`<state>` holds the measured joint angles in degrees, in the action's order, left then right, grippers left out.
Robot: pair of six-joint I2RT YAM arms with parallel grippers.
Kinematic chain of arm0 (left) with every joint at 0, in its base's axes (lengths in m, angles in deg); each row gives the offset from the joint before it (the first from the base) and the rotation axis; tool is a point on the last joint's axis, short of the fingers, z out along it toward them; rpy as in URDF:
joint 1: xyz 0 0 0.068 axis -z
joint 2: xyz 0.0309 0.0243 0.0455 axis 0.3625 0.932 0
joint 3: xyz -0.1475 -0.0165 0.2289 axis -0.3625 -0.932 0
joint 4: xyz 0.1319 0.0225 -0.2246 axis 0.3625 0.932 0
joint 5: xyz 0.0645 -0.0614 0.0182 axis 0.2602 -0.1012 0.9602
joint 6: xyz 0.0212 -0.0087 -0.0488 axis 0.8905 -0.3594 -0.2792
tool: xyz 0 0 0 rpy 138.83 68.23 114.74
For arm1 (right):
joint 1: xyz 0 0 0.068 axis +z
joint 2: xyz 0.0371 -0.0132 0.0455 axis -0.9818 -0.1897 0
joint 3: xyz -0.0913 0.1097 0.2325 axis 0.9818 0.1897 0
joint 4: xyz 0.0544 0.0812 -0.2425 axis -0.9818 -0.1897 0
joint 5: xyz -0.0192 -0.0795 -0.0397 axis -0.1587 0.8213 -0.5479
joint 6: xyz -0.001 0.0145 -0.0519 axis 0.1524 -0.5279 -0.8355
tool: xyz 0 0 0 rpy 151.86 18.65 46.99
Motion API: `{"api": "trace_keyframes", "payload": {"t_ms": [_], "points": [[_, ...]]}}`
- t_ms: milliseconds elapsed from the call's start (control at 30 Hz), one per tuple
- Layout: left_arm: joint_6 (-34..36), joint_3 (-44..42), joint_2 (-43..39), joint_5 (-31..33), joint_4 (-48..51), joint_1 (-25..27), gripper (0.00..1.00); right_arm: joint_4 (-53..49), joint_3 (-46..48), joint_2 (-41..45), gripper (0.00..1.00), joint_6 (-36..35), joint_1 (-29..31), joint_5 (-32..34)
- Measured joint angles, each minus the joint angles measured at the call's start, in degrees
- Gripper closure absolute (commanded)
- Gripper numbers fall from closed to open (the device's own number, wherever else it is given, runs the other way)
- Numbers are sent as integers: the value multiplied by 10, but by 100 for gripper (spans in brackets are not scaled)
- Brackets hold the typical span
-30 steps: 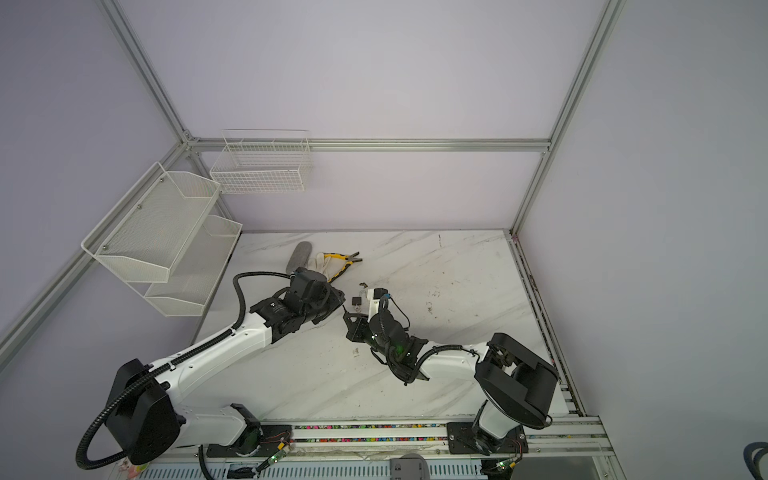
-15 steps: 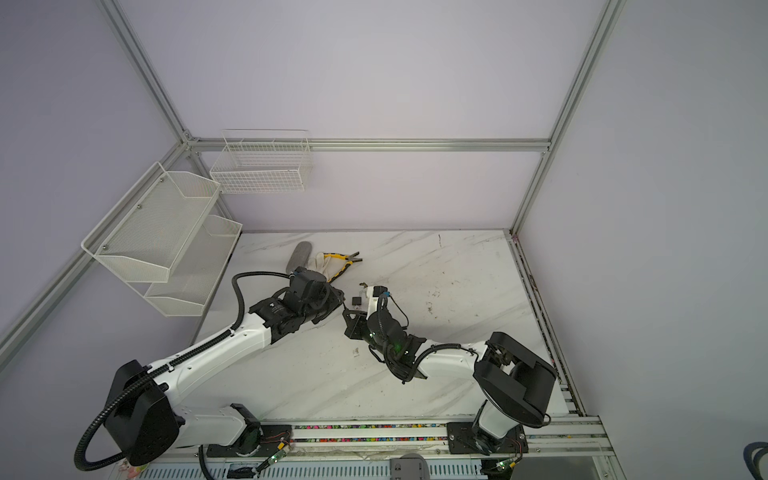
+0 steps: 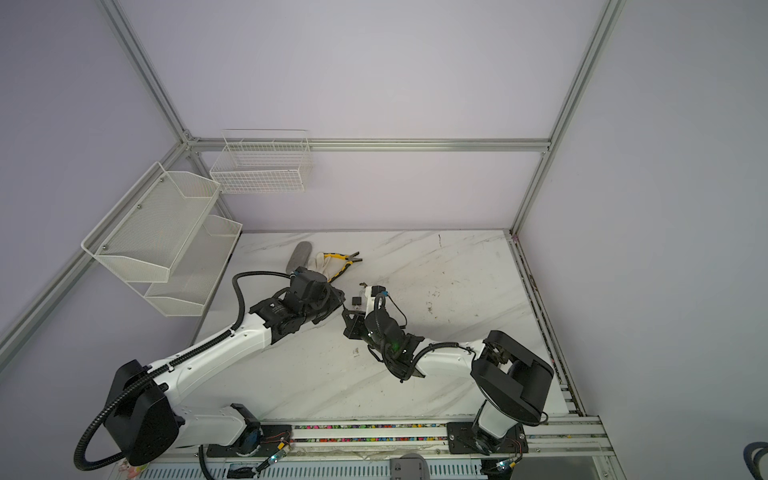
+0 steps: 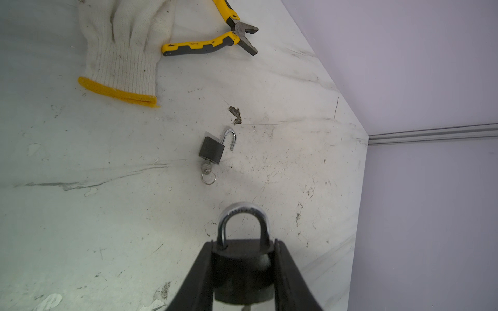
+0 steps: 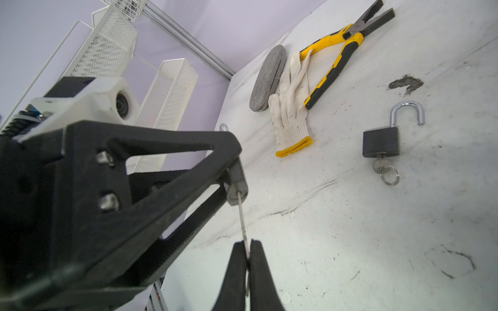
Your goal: Unlock with the key
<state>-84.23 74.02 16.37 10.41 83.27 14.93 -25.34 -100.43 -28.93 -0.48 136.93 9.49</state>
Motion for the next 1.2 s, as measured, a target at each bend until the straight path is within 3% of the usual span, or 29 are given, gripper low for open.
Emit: {"api": "trace_keyframes", "payload": {"t_ms": [667, 1200], "points": [[70, 19, 7, 18, 62, 6, 100, -61, -26, 0, 100, -24, -4, -35], [37, 30, 7, 41, 99, 6, 100, -28, -32, -28, 100, 18, 10, -29]]}}
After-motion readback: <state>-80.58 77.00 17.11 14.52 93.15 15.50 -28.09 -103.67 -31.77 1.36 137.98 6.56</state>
